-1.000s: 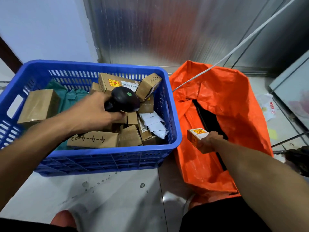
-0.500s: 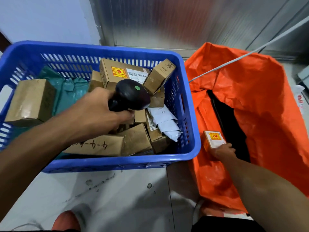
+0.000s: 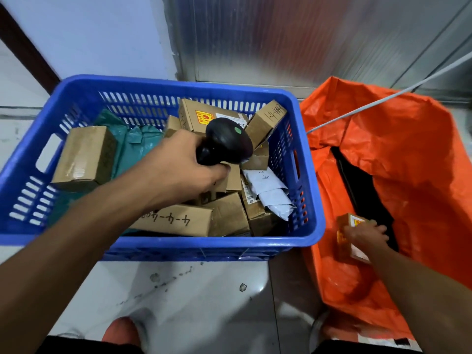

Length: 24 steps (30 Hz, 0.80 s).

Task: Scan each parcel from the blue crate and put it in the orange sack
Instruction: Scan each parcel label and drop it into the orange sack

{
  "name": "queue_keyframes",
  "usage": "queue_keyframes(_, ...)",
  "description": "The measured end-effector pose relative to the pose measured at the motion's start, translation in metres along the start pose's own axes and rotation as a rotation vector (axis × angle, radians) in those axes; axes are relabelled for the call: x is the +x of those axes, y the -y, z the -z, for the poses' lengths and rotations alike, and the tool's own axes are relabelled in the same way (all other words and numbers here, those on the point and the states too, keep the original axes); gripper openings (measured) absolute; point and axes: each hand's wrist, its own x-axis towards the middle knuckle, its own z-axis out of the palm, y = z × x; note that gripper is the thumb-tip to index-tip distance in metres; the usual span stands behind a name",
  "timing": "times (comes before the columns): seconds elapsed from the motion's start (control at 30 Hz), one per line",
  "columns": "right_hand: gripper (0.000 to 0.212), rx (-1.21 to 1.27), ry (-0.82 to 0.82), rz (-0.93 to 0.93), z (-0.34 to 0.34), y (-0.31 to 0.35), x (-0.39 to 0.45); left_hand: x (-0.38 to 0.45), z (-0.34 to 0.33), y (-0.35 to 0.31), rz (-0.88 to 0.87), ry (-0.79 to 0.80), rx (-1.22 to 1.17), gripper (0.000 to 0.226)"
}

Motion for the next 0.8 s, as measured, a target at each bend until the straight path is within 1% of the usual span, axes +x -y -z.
queue_keyframes(0.07,0.072,0.031,-0.073,0.106,0.021,0.021,-0.012,-0.004,0.006,-0.001,0.018,-0.030,-0.010,0.017)
queue_keyframes(0.17,0.058,0.083,-0.236,0.259,0.057,0.049,-0.029,-0.013,0.019,-0.001,0.016,-0.076,-0.023,0.018)
queue_keyframes(0.27,0.052,0.145,-0.405,0.389,0.085,0.073,-0.050,-0.024,0.031,0.004,-0.013,-0.094,-0.015,0.015)
queue_keyframes(0.37,0.037,0.181,-0.545,0.486,0.102,0.093,-0.075,-0.033,0.040,0.008,-0.020,-0.114,0.020,0.018)
queue_keyframes(0.47,0.029,0.286,-0.623,0.699,0.104,0.105,-0.104,-0.044,0.051,0.008,-0.016,-0.144,0.041,0.021)
queue_keyframes(0.57,0.019,0.380,-0.610,0.982,0.091,0.115,-0.133,-0.051,0.061,0.010,-0.021,-0.154,0.015,0.020)
queue_keyframes(0.67,0.018,0.442,-0.545,1.143,0.076,0.126,-0.168,-0.054,0.069,0.016,-0.032,-0.157,-0.017,0.018)
queue_keyframes(0.73,0.019,0.442,-0.426,1.196,0.060,0.133,-0.191,-0.056,0.072,0.019,-0.026,-0.164,-0.012,0.018)
queue_keyframes(0.8,0.016,0.412,-0.253,1.229,0.042,0.142,-0.214,-0.059,0.075,0.019,-0.033,-0.179,-0.005,0.018)
